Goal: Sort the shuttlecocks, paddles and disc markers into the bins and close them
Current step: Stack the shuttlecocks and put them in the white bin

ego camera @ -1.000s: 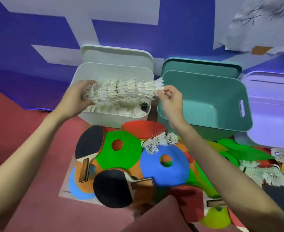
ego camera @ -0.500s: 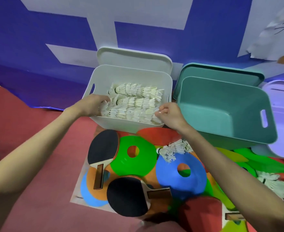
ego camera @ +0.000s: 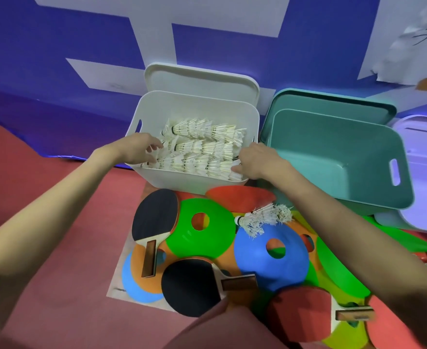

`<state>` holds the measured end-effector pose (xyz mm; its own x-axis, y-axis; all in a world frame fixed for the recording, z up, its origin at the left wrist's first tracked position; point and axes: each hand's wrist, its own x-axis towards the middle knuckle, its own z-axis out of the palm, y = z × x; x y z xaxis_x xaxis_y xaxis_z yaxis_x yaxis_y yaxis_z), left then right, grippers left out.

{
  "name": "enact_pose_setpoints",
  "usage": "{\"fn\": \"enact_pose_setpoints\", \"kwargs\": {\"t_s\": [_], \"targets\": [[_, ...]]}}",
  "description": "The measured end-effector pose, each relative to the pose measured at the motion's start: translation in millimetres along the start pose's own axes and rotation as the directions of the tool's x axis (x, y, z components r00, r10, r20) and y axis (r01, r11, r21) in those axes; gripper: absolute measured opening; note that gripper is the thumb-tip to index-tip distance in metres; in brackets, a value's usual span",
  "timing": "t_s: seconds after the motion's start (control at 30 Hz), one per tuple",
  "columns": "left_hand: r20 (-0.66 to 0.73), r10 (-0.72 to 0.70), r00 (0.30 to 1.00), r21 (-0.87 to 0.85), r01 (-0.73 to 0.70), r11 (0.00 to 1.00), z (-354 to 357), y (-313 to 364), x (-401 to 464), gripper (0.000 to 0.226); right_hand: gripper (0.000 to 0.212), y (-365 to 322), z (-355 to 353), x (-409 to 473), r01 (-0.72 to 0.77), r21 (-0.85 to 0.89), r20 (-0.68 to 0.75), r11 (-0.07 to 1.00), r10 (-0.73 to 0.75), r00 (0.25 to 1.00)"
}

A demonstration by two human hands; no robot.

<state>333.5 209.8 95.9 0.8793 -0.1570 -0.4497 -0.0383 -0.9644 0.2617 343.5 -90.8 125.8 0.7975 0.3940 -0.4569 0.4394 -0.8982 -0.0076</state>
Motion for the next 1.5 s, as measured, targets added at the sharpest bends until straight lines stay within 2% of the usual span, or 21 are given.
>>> {"fn": "enact_pose_setpoints", "kwargs": {"t_s": [0.1,0.17,0.23,0.3,0.37,0.47,0.5,0.57,0.7,0.83,1.0,1.1,1.23,1.37,1.5], "targets": [[-0.013,-0.015,1.0,-0.001,0.015,1.0,4.4,5.6,-4.2,0.049,0.03,5.3,-3.9,-2.1,0.014,0.051,-0.056,0.999,-0.012,0.998],[-0.03,-0.03,0.999,0.001,0.03,1.0,7.2,11.1,-9.8,0.052,0.028,14.2,0.5,-7.9,0.081,0.171,-0.212,0.982,-0.043,0.976],[-0.072,-0.052,0.996,0.001,0.052,0.999,12.1,18.5,-17.6,0.059,0.027,23.7,13.1,-22.0,0.228,0.325,-0.446,0.918,-0.064,0.893],[-0.185,-0.054,0.981,0.021,0.059,0.998,20.5,29.3,-27.2,0.063,0.023,31.1,33.0,-44.6,0.348,0.435,-0.662,0.831,0.033,0.749],[-0.384,-0.005,0.923,0.007,0.008,1.0,34.0,44.8,-39.2,0.058,0.017,40.0,63.7,-67.8,0.323,0.517,-0.721,0.793,0.2,0.664],[-0.659,0.078,0.748,-0.084,-0.176,0.981,60.8,81.2,-60.1,0.04,0.016,56.6,120.3,-95.3,0.196,0.613,-0.632,0.765,0.326,0.703],[-0.703,0.112,0.702,-0.094,-0.248,0.964,69.3,96.1,-67.2,0.034,0.018,62.3,137.0,-103.0,0.155,0.647,-0.59,0.747,0.362,0.722],[-0.712,0.203,0.672,-0.099,-0.383,0.918,91.0,122.1,-77.9,0.026,0.016,70.3,162.9,-116.9,0.087,0.691,-0.541,0.718,0.434,0.72],[-0.587,0.34,0.735,-0.156,-0.515,0.843,136.6,151.8,-80.0,0.022,0.018,68.0,185.6,-136.8,-0.007,0.726,-0.474,0.687,0.507,0.72],[-0.504,0.263,0.823,-0.363,-0.478,0.8,164.1,175.2,-72.8,0.026,0.029,65.3,199.4,-143.5,-0.091,0.746,-0.365,0.66,0.52,0.772],[-0.465,0.324,0.824,-0.39,-0.519,0.76,175.3,219.8,-66.6,0.027,0.029,73.9,218.6,-175.7,-0.14,0.769,-0.285,0.624,0.53,0.798],[-0.41,0.406,0.817,-0.369,-0.555,0.745,179.1,254.8,-59.3,0.028,0.028,89.5,230.3,-207.6,-0.183,0.787,-0.27,0.59,0.596,0.756],[-0.352,0.512,0.783,-0.334,-0.616,0.713,186.0,303.3,-51.8,0.031,0.029,121.4,248.4,-256.7,-0.249,0.803,-0.275,0.542,0.707,0.652],[-0.319,0.563,0.763,-0.291,-0.644,0.708,199.9,346.2,-47.6,0.033,0.03,163.0,264.1,-289.7,-0.332,0.807,-0.284,0.489,0.813,0.508],[-0.263,0.589,0.764,-0.26,-0.644,0.719,216.5,386.8,-42.7,0.034,0.039,203.9,269.2,-293.4,-0.436,0.819,-0.205,0.372,0.901,0.383]]}}
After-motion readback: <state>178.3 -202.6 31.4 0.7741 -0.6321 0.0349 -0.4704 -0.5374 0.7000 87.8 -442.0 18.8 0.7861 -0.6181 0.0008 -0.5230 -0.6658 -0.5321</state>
